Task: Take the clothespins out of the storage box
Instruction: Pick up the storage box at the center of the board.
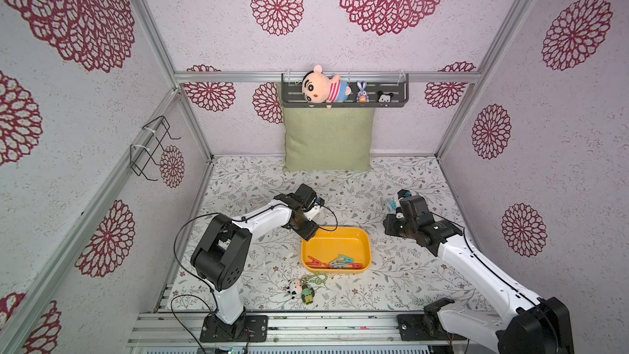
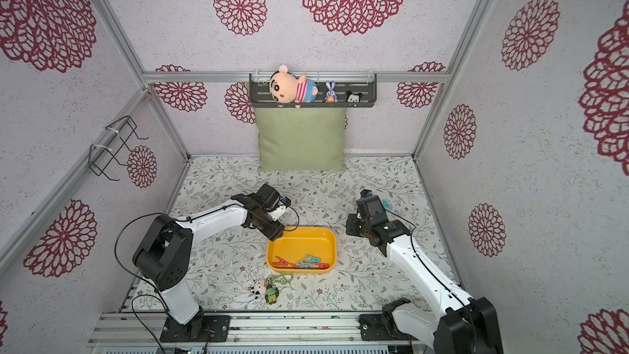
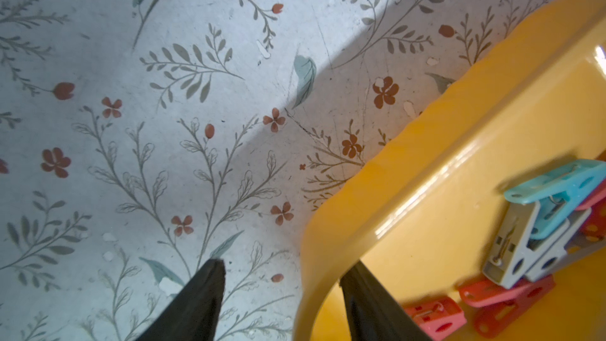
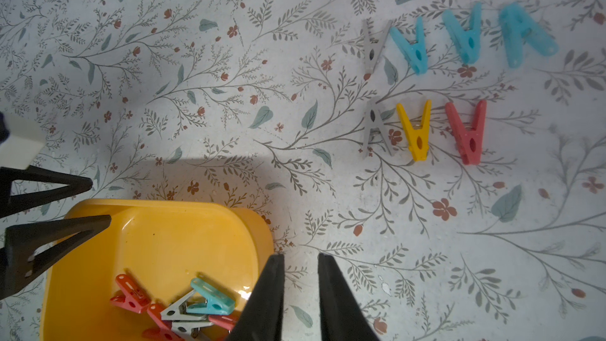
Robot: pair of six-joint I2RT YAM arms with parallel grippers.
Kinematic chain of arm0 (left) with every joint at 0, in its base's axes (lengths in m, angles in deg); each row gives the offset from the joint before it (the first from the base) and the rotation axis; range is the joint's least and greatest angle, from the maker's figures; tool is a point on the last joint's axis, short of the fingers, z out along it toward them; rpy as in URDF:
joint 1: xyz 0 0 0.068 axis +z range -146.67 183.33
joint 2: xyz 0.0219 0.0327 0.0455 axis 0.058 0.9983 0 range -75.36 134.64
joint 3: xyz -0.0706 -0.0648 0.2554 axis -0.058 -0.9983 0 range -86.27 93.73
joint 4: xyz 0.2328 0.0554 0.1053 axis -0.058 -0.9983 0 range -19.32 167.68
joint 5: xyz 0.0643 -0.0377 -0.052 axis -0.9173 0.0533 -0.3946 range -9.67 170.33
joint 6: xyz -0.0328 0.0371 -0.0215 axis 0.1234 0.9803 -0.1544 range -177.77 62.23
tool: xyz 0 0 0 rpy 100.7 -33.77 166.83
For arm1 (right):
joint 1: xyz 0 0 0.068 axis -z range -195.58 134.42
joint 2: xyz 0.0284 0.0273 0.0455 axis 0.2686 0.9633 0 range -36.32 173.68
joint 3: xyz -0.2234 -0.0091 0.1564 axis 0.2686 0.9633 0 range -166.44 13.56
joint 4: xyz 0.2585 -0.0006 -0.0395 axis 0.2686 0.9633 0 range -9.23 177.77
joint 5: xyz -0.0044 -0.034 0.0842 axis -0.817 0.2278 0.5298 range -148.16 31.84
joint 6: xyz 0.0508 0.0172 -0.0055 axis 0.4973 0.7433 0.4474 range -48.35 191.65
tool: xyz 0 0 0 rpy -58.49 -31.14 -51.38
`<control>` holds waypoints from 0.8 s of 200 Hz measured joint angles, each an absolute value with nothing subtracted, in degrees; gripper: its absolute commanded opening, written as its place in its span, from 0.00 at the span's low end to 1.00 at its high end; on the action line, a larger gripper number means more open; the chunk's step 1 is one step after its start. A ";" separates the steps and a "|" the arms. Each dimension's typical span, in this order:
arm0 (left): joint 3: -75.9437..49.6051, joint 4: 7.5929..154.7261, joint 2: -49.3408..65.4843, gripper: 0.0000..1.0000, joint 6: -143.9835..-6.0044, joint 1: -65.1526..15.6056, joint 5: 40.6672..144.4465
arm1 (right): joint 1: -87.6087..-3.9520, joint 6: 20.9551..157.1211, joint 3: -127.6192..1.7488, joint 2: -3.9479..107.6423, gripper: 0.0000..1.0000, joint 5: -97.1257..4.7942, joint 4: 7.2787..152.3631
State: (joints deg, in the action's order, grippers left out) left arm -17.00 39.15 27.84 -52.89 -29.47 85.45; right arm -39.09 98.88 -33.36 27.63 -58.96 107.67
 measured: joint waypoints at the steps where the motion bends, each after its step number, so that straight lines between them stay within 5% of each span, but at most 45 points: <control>1: -17.00 39.13 27.84 0.61 -52.87 -29.47 85.43 | -39.11 98.88 -33.36 27.63 0.24 -58.94 107.65; 74: -17.00 38.85 27.84 0.28 -52.67 -29.47 83.86 | -39.65 99.29 -33.36 27.93 0.24 -58.94 107.38; 102: -16.95 38.83 27.84 0.00 -52.85 -29.47 82.92 | -40.00 99.34 -33.36 28.30 0.24 -58.90 106.77; 160: -15.62 40.40 26.48 0.00 -51.97 -29.54 77.52 | -45.07 99.97 -33.36 29.35 0.24 -57.78 104.02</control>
State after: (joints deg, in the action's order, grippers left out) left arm -15.62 40.40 26.48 -51.97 -29.54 77.52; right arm -45.07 99.97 -33.36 29.35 -57.78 104.02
